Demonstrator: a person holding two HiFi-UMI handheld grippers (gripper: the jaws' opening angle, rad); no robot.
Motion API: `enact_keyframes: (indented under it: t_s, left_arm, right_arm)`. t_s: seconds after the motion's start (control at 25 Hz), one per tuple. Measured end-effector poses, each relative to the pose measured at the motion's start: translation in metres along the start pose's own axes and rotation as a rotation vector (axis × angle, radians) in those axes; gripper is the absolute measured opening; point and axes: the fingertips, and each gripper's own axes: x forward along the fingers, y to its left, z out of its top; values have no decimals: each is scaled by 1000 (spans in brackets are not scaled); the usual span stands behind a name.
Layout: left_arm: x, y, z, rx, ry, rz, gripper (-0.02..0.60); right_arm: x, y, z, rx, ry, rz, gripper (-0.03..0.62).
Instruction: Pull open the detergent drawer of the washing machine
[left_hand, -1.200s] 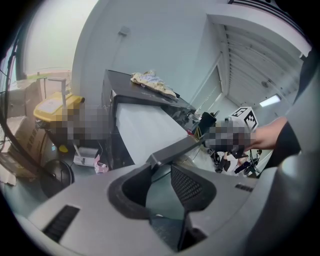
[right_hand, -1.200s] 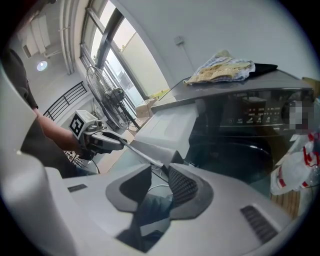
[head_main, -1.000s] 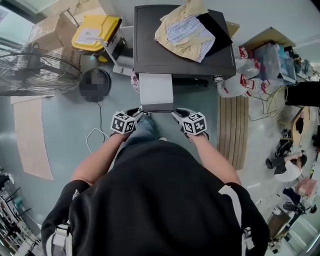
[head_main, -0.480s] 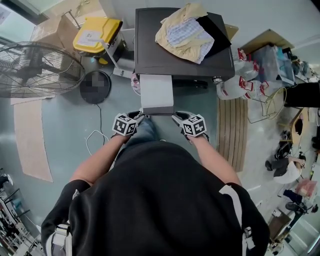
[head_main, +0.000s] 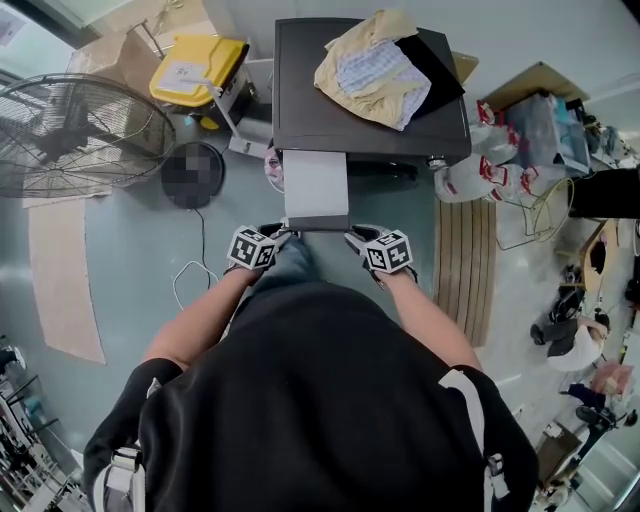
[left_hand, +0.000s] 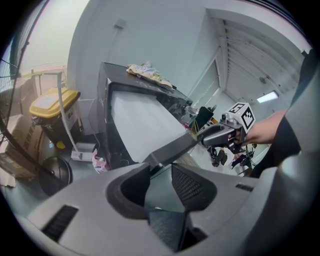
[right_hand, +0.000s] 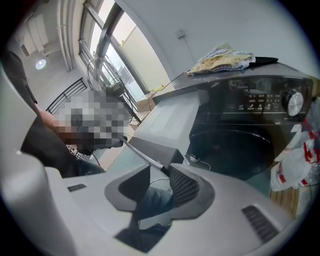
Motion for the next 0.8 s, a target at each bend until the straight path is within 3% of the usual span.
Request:
enact_keyframes:
  t_s: [0.8]
  left_arm:
    - [-14,0,4,12,-34,19,127]
  right_arm:
    - [-14,1,5,18,-47,-11,115]
